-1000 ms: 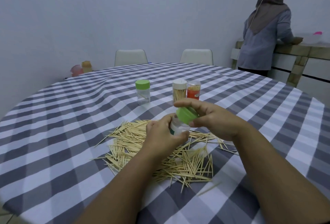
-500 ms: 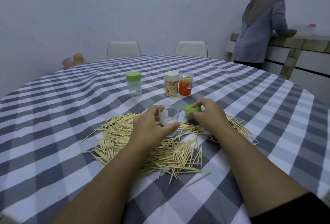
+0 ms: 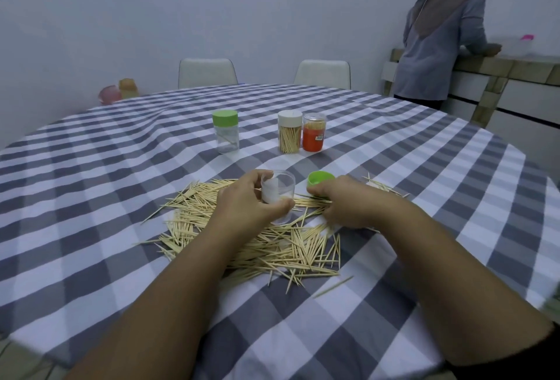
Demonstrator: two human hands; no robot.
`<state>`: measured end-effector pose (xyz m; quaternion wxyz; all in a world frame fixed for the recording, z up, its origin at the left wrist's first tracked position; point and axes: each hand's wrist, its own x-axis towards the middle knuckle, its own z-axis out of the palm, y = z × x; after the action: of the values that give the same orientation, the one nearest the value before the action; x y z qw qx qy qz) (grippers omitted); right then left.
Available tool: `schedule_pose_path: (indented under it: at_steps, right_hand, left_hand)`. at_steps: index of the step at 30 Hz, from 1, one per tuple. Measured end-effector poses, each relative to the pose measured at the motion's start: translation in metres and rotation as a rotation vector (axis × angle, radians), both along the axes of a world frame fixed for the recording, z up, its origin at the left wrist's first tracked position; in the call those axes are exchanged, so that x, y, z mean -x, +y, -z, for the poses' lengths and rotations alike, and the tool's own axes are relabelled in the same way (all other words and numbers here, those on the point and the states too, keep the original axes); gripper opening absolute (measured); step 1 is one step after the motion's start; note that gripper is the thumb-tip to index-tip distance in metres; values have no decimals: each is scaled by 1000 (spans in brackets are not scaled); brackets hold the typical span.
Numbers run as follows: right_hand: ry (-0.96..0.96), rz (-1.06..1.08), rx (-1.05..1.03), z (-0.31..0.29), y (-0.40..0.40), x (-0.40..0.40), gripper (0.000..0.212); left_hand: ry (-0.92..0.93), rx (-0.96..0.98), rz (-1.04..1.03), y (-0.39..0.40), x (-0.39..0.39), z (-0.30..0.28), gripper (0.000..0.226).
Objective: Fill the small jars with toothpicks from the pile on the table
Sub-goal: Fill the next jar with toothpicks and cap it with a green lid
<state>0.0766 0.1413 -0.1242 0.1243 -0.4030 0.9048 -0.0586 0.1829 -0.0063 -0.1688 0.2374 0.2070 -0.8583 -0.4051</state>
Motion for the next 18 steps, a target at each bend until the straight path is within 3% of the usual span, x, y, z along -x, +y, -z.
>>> schedule_pose_path:
  at_steps: [4, 10, 18]
  right_hand:
    - [31, -17, -71, 2, -3, 1, 70]
    - [190, -41, -105, 14, -13, -4, 64]
    - [484, -79, -8, 28, -15, -14, 32]
  left_hand:
    - [11, -7, -7, -2, 0, 1, 65]
    - [31, -13, 41, 3, 1, -2, 69]
    - [0, -50, 81, 3, 0, -4, 90]
